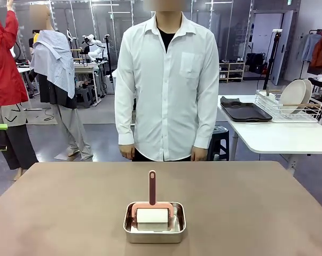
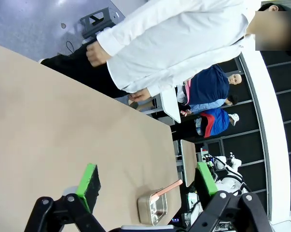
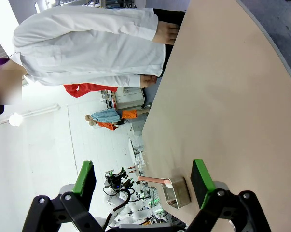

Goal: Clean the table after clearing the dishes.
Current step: Place the Lint Roller back on top of the Airtight Container.

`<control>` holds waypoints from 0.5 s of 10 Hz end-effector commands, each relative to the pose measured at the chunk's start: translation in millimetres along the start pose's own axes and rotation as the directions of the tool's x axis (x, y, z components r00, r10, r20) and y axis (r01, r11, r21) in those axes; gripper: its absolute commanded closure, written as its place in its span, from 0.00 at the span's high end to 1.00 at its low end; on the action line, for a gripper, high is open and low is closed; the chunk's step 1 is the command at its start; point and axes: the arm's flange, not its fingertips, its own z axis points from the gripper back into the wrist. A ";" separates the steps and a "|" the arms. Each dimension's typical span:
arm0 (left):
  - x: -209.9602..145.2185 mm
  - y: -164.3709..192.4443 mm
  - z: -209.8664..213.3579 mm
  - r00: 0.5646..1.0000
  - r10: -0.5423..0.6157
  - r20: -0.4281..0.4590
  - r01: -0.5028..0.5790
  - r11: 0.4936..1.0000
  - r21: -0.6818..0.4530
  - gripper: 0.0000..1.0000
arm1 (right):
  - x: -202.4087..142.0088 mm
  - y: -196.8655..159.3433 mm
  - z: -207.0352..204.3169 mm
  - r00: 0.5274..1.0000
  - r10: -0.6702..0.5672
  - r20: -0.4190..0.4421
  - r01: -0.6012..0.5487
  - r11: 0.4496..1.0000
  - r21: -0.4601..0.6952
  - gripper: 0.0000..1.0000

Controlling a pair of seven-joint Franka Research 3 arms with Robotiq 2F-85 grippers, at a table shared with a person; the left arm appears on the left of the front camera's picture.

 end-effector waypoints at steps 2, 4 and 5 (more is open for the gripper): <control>0.7 -4.4 2.4 1.000 -0.004 -0.006 0.004 1.000 -0.001 1.00 | -1.8 1.5 1.7 1.000 0.005 -0.012 -0.005 1.000 -0.009 1.00; 0.7 -4.4 2.4 1.000 -0.004 -0.006 0.004 1.000 -0.001 1.00 | -1.8 1.5 1.7 1.000 0.005 -0.012 -0.005 1.000 -0.009 1.00; 0.7 -4.4 2.4 1.000 -0.004 -0.006 0.004 1.000 -0.001 1.00 | -1.8 1.5 1.7 1.000 0.005 -0.012 -0.005 1.000 -0.009 1.00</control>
